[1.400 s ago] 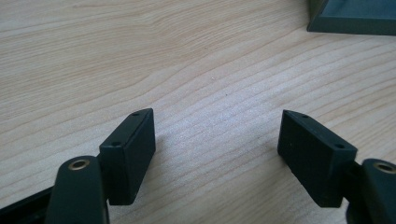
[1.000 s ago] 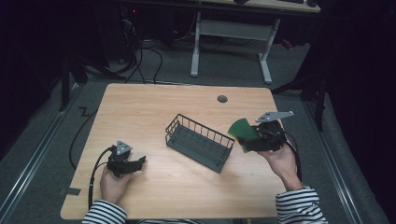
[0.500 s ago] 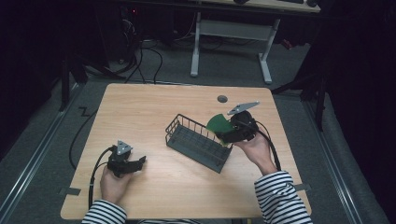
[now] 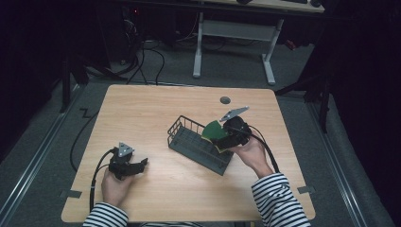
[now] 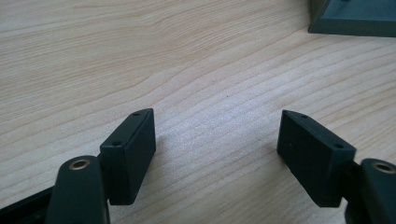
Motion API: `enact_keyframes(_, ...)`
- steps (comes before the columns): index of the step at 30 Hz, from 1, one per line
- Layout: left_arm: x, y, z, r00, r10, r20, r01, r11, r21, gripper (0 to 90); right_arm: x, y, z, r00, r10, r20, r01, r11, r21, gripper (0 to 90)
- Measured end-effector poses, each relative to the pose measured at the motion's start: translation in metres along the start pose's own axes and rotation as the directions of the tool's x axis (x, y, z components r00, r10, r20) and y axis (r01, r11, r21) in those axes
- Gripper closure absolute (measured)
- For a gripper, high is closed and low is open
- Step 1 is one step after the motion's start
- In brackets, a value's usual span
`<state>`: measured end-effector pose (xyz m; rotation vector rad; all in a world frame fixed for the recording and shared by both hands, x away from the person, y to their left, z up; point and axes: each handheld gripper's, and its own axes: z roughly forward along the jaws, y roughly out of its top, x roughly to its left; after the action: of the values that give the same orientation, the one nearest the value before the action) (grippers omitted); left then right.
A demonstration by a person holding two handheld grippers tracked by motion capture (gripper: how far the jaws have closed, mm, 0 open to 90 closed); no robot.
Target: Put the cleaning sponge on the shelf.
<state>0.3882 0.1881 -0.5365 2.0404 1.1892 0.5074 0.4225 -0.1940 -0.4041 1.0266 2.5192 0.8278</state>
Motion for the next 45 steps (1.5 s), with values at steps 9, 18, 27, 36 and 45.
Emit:
enact_keyframes(9, 0.0, 0.0, 0.0, 1.0, 0.001, 0.0, -0.001, 1.0, 0.0, 28.6, 0.007, 0.001, 0.006, 0.9992, -0.039, 0.01, 0.038, 0.999, 0.017, 29.7)
enact_keyframes(18, 0.0, 0.0, 0.0, 1.0, 0.0, -0.001, 0.0, 1.0, 0.0, 28.6, 0.01, -0.001, 0.007, 0.9989, -0.045, -0.015, 0.046, 0.999, 0.028, 28.7)
enact_keyframes(27, 0.0, 0.0, 0.0, 1.0, 0.001, -0.001, -0.001, 1.0, 0.0, 28.6, 0.011, -0.005, 0.009, 0.9988, -0.027, -0.04, 0.028, 0.999, 0.027, 29.2)
enact_keyframes(36, 0.0, 0.0, 0.0, 1.0, 0.0, -0.002, 0.0, 1.0, -0.002, 28.6, 0.005, -0.019, -0.008, 0.997, 0.046, -0.062, -0.052, 0.994, -0.1, 40.4)
enact_keyframes(45, 0.0, 0.0, 0.0, 1.0, 0.0, -0.002, 0.0, 1.0, -0.003, 28.6, -0.008, -0.038, -0.036, 0.9907, 0.132, -0.03, -0.136, 0.969, -0.206, 42.0)
